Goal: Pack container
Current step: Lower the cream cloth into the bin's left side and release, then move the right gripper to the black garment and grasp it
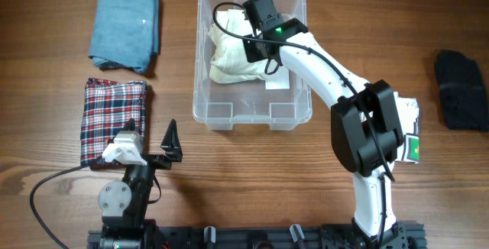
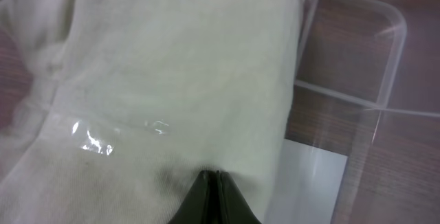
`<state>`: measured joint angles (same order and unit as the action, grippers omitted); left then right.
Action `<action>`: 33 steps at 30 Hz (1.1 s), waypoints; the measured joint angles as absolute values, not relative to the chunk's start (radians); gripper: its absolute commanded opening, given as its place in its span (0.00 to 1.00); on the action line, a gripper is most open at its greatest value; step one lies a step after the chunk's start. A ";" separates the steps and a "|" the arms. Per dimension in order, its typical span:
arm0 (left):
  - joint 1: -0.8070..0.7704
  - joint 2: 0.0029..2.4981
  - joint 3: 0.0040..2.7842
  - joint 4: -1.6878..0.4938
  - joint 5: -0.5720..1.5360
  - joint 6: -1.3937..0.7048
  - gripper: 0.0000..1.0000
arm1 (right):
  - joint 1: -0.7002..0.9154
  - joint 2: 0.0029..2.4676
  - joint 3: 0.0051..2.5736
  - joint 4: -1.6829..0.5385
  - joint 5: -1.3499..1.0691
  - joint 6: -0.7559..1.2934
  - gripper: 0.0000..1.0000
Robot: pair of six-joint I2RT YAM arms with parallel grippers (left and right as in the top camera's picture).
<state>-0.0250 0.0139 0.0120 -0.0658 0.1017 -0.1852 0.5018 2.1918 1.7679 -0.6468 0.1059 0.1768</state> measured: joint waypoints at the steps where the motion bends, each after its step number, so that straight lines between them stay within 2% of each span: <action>1: -0.025 0.014 0.012 -0.066 0.102 -0.185 1.00 | 0.506 2.192 1.768 -0.640 0.105 0.176 0.04; 10: -0.025 0.014 0.012 -0.066 0.102 -0.185 1.00 | 0.541 2.196 1.768 -0.605 0.021 0.170 0.05; 14: -0.025 0.014 0.012 -0.066 0.102 -0.185 1.00 | 0.538 2.194 1.780 -0.609 0.006 0.169 0.12; 17: -0.025 0.014 0.012 -0.066 0.102 -0.185 1.00 | 0.536 2.166 1.790 -0.614 0.002 0.170 0.30; 18: -0.025 0.014 0.012 -0.066 0.102 -0.185 1.00 | 0.533 2.143 1.790 -0.621 0.008 0.162 0.40; 19: -0.025 0.014 0.012 -0.066 0.102 -0.185 1.00 | 0.531 2.120 1.790 -0.628 0.017 0.159 0.55; 20: -0.025 0.014 0.012 -0.066 0.102 -0.185 1.00 | 0.526 2.081 1.791 -0.634 0.034 0.164 0.75; 22: -0.025 0.014 0.012 -0.066 0.102 -0.185 1.00 | 0.508 1.993 1.794 -0.659 0.077 0.160 1.00; 27: -0.025 0.014 0.012 -0.066 0.102 -0.185 1.00 | 0.403 1.792 1.824 -0.767 0.165 0.156 1.00; 33: -0.025 0.014 0.012 -0.066 0.102 -0.185 1.00 | 0.120 1.689 1.832 -0.947 0.192 0.216 1.00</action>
